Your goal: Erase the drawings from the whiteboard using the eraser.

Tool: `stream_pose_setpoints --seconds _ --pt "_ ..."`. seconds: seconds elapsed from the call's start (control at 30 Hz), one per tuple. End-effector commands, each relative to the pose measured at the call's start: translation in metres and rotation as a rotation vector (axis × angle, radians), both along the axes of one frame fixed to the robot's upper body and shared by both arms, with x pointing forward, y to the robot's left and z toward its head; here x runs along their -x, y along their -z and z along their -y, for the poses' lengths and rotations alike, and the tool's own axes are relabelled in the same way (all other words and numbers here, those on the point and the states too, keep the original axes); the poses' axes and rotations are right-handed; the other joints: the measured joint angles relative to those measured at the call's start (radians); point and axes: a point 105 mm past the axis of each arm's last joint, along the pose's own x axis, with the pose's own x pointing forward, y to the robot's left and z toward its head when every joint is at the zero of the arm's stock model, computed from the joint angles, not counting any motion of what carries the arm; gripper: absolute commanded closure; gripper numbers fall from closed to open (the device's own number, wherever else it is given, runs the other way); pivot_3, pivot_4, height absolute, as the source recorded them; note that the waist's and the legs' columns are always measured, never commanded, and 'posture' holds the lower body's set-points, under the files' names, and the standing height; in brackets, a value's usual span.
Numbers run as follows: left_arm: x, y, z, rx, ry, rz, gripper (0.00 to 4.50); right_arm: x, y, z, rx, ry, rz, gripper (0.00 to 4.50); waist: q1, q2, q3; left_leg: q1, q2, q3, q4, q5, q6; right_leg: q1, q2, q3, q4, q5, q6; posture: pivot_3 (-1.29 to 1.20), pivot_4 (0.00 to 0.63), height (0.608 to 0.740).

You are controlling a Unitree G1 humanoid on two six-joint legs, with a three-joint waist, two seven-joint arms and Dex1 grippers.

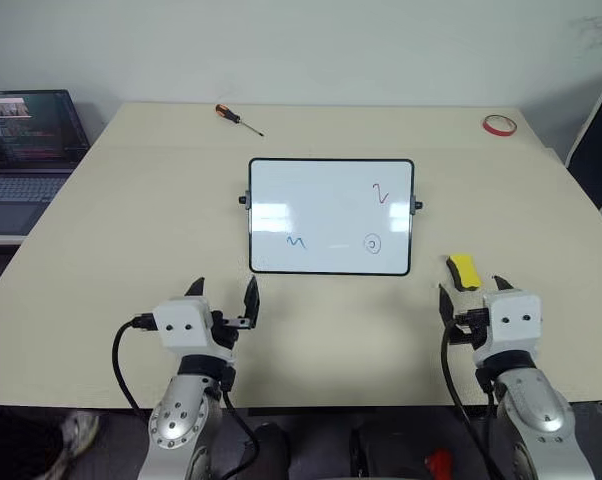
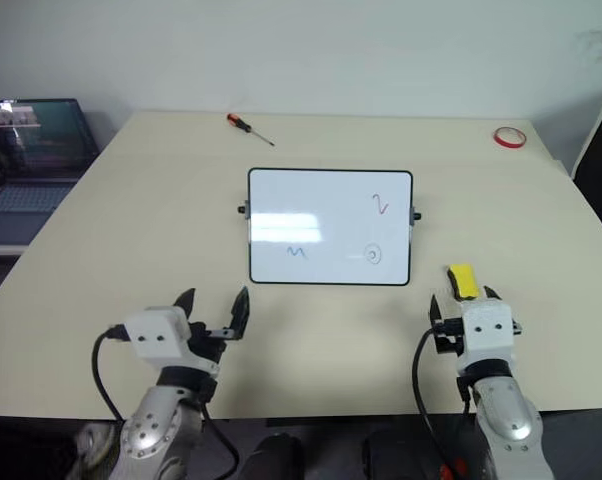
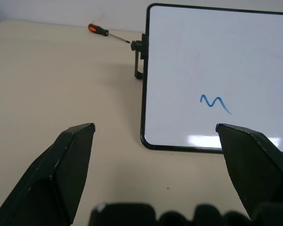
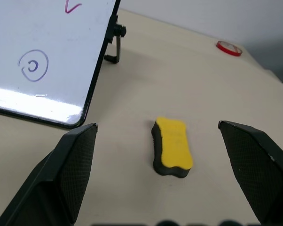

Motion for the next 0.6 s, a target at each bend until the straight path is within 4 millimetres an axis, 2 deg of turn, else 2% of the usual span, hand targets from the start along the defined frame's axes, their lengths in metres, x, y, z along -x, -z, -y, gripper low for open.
stream_pose_setpoints --seconds 0.03,0.17,0.43,0.6 --pt "0.0 -0.017 0.004 -0.005 0.01 0.063 0.0 0.0 -0.016 0.001 0.026 0.007 0.053 0.04 0.0 0.0 0.0 0.0 0.0 0.0 0.0 0.0 0.0 0.0 0.0 0.0 0.0 0.0 0.0 0.0 0.15 0.74" --pt "-0.002 -0.019 -0.001 -0.008 -0.018 0.075 0.0 -0.007 -0.012 -0.002 0.019 -0.008 0.048 0.04 -0.001 0.0 0.0 0.0 -0.001 0.001 0.0 0.0 0.0 0.0 0.001 0.0 0.0 0.0 0.0 0.0 0.15 0.74" --pt "-0.003 -0.015 0.002 -0.005 0.023 0.057 0.0 0.009 -0.011 0.003 0.015 0.042 0.034 0.04 0.0 0.0 0.0 -0.001 0.0 0.0 0.0 0.0 0.0 0.0 0.0 0.0 0.0 0.0 0.0 0.0 0.15 0.74" --pt "-0.007 -0.016 -0.002 -0.011 0.027 0.067 0.0 0.005 -0.007 0.002 0.002 0.055 0.029 0.04 0.0 0.0 0.0 0.0 0.0 0.0 0.0 0.0 0.0 0.0 0.001 0.0 0.0 0.0 0.0 0.0 0.15 0.74"
